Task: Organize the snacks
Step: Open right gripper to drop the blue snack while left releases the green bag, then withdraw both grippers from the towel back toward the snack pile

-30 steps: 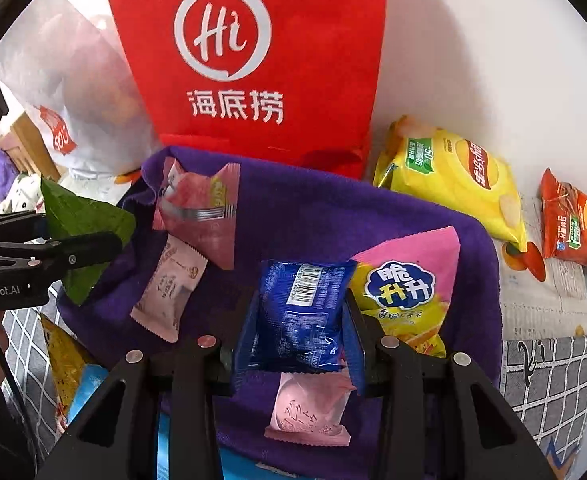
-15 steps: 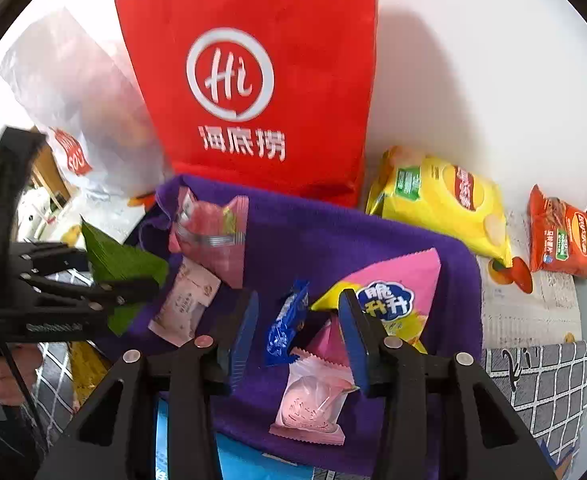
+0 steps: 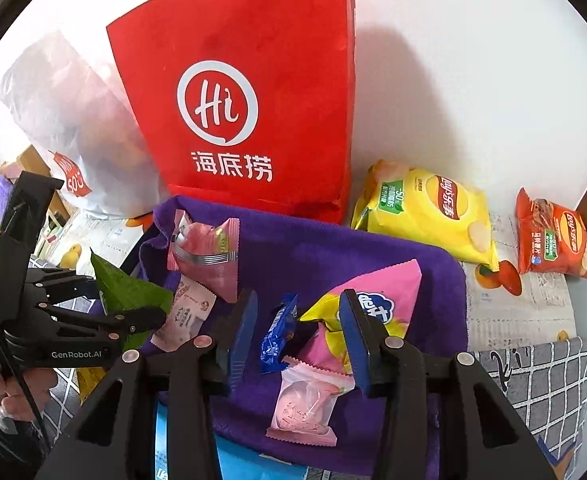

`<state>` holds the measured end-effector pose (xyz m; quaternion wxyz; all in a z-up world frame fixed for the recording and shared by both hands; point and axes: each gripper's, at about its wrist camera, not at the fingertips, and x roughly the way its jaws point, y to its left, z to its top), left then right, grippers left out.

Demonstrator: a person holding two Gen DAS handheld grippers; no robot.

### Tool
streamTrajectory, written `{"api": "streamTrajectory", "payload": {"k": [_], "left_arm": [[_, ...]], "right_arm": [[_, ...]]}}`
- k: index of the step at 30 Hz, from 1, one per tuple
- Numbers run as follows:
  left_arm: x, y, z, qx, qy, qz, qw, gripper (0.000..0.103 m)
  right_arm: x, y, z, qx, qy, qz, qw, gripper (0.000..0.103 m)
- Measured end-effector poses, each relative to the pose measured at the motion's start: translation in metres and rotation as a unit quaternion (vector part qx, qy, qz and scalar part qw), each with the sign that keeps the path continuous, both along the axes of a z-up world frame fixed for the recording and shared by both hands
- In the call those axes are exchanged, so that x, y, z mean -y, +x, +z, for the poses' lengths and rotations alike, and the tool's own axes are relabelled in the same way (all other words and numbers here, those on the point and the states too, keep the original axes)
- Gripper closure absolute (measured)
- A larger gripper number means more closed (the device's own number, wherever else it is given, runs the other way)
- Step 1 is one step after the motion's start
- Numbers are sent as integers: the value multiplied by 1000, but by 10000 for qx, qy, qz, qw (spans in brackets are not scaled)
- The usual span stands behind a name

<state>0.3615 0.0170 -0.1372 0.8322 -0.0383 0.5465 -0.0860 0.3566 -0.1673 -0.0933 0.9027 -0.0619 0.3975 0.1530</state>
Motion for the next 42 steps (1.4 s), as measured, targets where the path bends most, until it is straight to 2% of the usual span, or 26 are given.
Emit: {"api": "streamTrajectory", "payload": {"k": [17, 21, 26, 37, 42], "left_arm": [[-3, -1, 1, 22, 27, 38, 10000, 43], [-4, -2, 5, 51, -95, 30, 9999, 38], [-3, -8, 15, 226, -130, -37, 9997, 30], [-9, -19, 41, 589, -26, 39, 9983, 29], [-5, -26, 55, 757, -146, -57, 9970, 29]], "right_arm": [[4, 0, 3, 14, 45, -102, 9999, 60], [4, 0, 4, 20, 36, -107, 9999, 60], [4, -2, 7, 46, 41, -126, 9999, 60], [10, -12, 24, 145, 128, -319, 9993, 60], [18, -27, 34, 148, 23, -528, 9985, 60]]}}
